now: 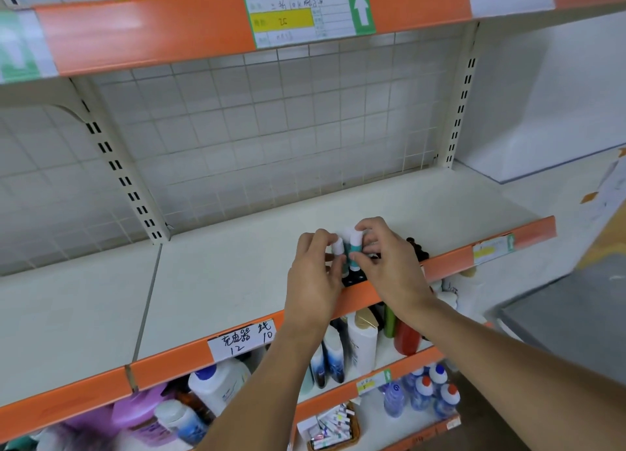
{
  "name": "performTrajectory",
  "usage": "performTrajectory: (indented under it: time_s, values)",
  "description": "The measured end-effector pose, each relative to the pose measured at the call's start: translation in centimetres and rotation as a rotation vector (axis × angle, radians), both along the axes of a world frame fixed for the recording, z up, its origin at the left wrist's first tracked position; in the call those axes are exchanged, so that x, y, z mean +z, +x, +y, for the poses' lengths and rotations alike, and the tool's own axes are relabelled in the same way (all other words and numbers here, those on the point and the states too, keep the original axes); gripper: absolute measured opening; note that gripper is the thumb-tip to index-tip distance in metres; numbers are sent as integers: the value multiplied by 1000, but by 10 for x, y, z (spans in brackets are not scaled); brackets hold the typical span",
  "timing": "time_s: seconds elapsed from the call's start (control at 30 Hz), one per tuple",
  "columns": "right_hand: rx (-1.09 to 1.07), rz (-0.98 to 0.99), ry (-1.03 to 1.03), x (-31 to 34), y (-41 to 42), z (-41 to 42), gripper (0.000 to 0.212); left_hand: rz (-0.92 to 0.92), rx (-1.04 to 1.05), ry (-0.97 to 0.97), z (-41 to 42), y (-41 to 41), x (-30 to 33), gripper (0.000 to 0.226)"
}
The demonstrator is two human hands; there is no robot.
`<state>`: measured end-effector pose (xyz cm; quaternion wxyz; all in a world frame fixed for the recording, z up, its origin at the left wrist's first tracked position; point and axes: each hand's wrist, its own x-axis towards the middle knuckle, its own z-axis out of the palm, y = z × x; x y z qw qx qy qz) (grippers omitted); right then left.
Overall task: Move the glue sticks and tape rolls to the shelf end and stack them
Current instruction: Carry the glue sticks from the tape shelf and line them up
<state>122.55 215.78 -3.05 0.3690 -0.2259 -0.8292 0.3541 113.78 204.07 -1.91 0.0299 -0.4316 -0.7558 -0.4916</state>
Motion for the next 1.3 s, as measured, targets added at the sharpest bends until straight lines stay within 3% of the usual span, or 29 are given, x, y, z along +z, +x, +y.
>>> performTrajectory:
  time_s: [0.67, 1.13, 1.3]
  values:
    - [54, -13, 61, -18, -1, 0, 34, 161, -46, -75, 7, -8, -3, 13]
    - [118, -49, 47, -12, 1, 5, 36, 73, 12, -39, 12, 2, -15, 15]
    - [155, -133, 207, 0, 11, 13, 35, 164, 51, -76, 10, 4, -13, 18]
